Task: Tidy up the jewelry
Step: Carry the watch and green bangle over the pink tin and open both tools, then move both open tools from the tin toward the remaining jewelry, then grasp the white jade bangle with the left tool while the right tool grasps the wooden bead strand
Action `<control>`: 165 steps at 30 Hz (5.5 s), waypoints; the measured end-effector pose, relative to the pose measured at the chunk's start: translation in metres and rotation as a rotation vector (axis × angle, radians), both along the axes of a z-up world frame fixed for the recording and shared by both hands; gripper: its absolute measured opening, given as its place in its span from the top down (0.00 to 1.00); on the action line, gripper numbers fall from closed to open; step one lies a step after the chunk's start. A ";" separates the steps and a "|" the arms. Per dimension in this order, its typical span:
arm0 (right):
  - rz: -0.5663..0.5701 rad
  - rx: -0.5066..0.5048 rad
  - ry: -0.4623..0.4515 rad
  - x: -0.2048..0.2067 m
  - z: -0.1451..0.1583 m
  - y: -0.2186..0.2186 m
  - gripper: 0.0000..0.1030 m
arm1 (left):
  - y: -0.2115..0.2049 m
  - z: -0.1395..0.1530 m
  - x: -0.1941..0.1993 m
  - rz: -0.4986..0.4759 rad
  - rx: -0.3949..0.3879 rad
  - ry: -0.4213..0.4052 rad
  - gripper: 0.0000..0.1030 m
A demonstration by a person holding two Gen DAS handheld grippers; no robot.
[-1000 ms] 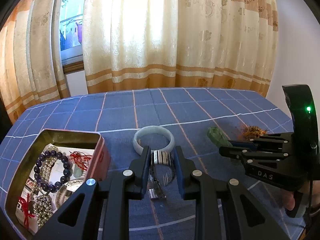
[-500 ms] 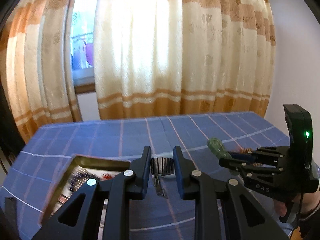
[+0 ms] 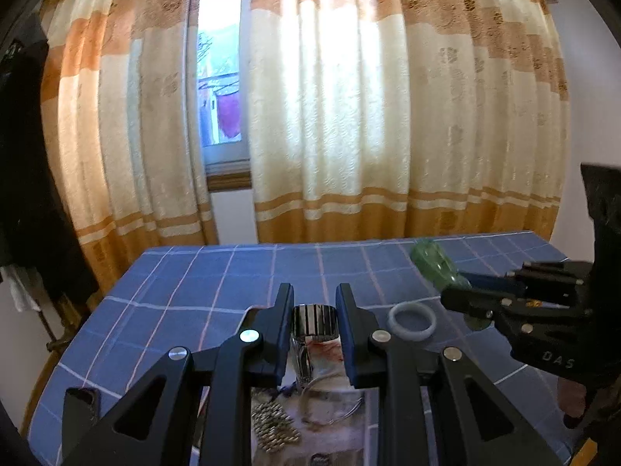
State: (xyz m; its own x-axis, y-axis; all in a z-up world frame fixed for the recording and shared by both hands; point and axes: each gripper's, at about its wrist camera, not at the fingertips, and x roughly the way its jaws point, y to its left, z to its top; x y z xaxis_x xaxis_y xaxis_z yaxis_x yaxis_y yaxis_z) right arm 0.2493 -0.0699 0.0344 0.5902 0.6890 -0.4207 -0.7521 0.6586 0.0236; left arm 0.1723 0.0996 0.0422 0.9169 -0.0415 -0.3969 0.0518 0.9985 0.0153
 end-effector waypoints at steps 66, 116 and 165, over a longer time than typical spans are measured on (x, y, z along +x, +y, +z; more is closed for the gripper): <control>0.074 -0.118 0.140 -0.011 -0.074 0.074 0.37 | 0.059 -0.083 -0.004 0.207 0.001 0.206 0.18; -0.585 0.003 0.239 0.095 -0.082 -0.210 0.07 | -0.171 -0.116 0.150 -0.129 0.166 0.403 0.04; -0.535 -0.131 0.319 0.096 -0.100 -0.203 0.58 | -0.170 -0.117 0.154 -0.266 0.087 0.437 0.86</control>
State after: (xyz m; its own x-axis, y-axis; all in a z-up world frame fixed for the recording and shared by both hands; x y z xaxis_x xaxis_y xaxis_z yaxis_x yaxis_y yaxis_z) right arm 0.3452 -0.2728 -0.0658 0.6699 0.2645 -0.6937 -0.2875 0.9539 0.0861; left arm 0.3264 -0.0700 -0.0750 0.6268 -0.2002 -0.7530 0.3233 0.9461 0.0176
